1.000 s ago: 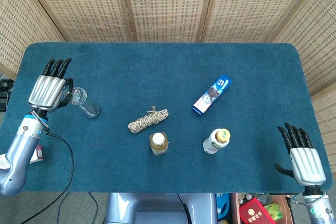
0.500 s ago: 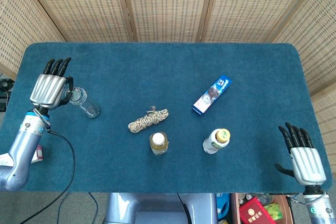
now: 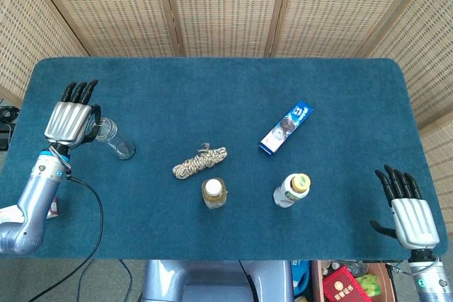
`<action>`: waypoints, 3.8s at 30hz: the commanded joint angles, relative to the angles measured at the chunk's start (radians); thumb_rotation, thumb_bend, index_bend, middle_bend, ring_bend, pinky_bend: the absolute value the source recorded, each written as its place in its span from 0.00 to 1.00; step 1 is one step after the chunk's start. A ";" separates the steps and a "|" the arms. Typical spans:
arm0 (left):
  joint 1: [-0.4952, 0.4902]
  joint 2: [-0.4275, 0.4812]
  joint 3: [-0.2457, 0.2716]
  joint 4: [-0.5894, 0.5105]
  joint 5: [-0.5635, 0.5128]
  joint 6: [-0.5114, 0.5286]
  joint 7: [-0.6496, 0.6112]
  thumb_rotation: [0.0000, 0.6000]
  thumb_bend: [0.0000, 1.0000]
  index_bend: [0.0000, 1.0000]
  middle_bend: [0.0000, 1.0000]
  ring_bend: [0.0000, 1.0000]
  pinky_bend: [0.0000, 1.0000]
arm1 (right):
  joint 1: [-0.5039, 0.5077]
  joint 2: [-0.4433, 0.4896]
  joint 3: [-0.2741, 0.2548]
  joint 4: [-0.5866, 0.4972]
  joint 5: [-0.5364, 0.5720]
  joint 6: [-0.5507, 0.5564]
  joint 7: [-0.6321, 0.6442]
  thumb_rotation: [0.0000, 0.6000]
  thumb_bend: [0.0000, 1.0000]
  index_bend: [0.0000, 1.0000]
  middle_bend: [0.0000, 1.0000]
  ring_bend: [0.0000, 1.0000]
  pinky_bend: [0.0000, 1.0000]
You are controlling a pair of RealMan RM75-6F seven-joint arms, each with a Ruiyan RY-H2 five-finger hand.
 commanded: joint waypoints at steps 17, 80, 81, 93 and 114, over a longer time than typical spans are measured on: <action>-0.004 -0.002 0.014 -0.001 -0.015 0.011 0.011 1.00 0.41 0.60 0.00 0.00 0.00 | 0.000 0.002 0.000 -0.004 0.004 -0.001 -0.002 1.00 0.02 0.00 0.00 0.00 0.03; 0.025 0.156 0.114 -0.194 -0.021 -0.045 0.033 1.00 0.47 0.23 0.00 0.00 0.00 | -0.001 0.006 -0.001 -0.014 0.004 0.000 -0.005 1.00 0.02 0.00 0.00 0.00 0.03; 0.023 0.152 0.114 -0.191 -0.024 -0.044 0.034 1.00 0.47 0.23 0.00 0.00 0.00 | -0.001 0.006 -0.001 -0.014 0.004 0.000 -0.005 1.00 0.02 0.00 0.00 0.00 0.03; 0.011 0.139 0.114 -0.170 -0.046 -0.045 0.044 1.00 0.47 0.23 0.00 0.00 0.00 | -0.001 0.005 -0.001 -0.013 0.005 -0.001 -0.005 1.00 0.02 0.00 0.00 0.00 0.03; -0.011 0.119 0.120 -0.152 -0.086 -0.050 0.074 1.00 0.47 0.25 0.00 0.00 0.00 | 0.000 0.007 -0.002 -0.015 0.008 -0.006 -0.006 1.00 0.02 0.00 0.00 0.00 0.04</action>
